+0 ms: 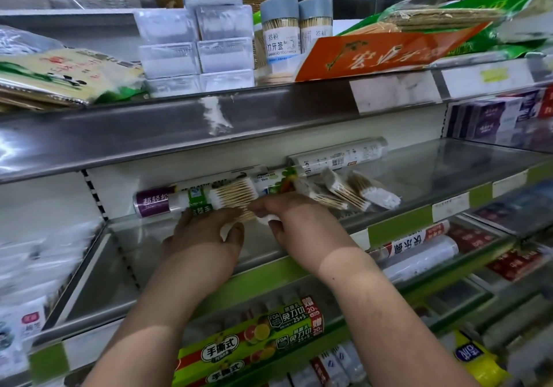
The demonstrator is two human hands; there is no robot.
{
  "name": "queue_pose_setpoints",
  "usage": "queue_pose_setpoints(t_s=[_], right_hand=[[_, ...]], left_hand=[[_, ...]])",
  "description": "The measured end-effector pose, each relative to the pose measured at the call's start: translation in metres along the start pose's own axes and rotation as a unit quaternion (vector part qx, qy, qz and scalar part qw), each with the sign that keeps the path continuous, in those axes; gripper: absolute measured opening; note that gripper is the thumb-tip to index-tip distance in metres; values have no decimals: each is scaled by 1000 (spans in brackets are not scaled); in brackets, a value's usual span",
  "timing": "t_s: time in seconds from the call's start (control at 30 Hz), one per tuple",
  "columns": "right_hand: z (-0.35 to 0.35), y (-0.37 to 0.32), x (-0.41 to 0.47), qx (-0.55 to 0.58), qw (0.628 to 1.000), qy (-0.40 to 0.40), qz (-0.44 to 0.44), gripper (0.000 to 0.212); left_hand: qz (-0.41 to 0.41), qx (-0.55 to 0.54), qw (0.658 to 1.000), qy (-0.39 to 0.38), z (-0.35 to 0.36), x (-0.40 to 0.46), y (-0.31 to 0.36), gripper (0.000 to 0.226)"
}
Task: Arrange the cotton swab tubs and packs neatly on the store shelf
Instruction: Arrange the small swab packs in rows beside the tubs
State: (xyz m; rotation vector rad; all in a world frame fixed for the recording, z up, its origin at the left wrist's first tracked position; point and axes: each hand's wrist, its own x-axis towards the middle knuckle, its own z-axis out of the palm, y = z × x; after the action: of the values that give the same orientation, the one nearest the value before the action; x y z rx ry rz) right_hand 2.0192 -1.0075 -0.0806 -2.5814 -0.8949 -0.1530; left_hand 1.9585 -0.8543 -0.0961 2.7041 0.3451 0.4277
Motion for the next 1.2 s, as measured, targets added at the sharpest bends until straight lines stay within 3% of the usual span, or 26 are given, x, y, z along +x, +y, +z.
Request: queue_pose_setpoints(t_s=[0.07, 0.13, 0.2, 0.3, 0.37, 0.47, 0.53, 0.63, 0.77, 0.87, 1.0, 1.13, 1.2], right_hand=[[6, 1, 3, 15, 1000, 18, -18, 52], [20, 8, -1, 59, 986, 142, -66, 44], [29, 15, -4, 75, 970, 215, -87, 36], [28, 16, -3, 58, 969, 221, -90, 37], [23, 13, -3, 56, 978, 187, -72, 44], [20, 10, -4, 65, 987, 135, -54, 53], [19, 9, -5, 88, 986, 129, -62, 54], [24, 11, -7, 161, 969, 175, -66, 51], [22, 9, -4, 331, 905, 266, -39, 37], [22, -1, 2, 406, 874, 266, -10, 27], [30, -6, 8, 427, 869, 248, 17, 22], [24, -8, 2, 427, 883, 197, 6, 21], [22, -10, -3, 425, 889, 169, -6, 32]], left_hand=[[33, -46, 997, 56, 2, -1, -3, 34], [80, -83, 984, 136, 3, -5, -6, 30], [136, -89, 965, 207, 4, -10, -7, 26], [142, -109, 952, 248, 4, -16, -4, 31], [115, -144, 956, 228, 4, -18, -5, 44], [97, -139, 976, 134, 1, -18, -7, 68], [84, -114, 987, 76, -2, -16, -7, 61], [90, -132, 984, 74, -3, -15, -7, 38], [91, -167, 978, 82, -2, -17, -6, 33], [98, -203, 970, 85, -3, -13, -8, 23], [61, -246, 962, 104, -2, -7, -13, 11], [-31, -285, 956, 60, -7, -5, -9, 49], [-29, -266, 964, 17, -10, -8, -6, 49]])
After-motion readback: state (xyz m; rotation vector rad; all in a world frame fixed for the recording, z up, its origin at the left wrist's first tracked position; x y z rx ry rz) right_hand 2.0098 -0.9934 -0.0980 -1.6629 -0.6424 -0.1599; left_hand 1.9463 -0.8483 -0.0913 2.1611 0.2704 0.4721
